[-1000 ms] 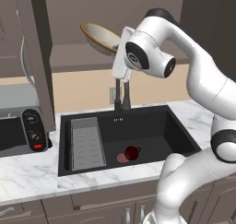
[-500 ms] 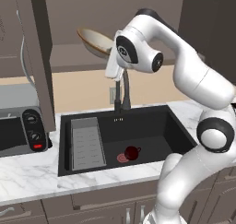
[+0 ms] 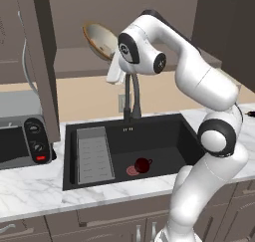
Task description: Pick the mug and place it in the sink. Pick the bowl and place it in the open cabinet and then close the cabinet.
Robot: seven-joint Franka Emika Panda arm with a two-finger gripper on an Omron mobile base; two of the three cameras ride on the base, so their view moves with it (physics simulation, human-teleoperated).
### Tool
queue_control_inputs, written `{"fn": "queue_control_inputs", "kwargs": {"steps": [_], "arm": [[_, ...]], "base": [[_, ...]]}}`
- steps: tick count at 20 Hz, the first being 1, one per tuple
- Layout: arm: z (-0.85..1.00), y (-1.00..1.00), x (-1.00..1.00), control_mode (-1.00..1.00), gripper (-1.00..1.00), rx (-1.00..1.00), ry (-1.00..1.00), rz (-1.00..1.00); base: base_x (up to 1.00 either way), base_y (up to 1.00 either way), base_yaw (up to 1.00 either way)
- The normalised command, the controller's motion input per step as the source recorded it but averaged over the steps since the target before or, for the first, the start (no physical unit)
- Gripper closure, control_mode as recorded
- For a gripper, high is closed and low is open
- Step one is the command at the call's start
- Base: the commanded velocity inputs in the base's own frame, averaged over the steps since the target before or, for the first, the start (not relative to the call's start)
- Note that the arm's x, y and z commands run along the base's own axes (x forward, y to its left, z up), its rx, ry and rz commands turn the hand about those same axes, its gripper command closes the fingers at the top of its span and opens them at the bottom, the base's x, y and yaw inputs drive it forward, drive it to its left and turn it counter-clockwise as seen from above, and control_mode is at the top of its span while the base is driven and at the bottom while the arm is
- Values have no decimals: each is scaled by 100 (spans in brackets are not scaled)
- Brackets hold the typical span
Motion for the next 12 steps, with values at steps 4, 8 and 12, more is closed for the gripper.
{"fn": "queue_control_inputs", "kwargs": {"steps": [4,8,12], "arm": [[16,-2,26,-100,-100,0,10,0],[47,0,0,-100,-100,-1,0,0],[57,0,0,-100,-100,-5,-2,0]], "base": [[0,0,0],[0,0,0],[0,0,0]]}}
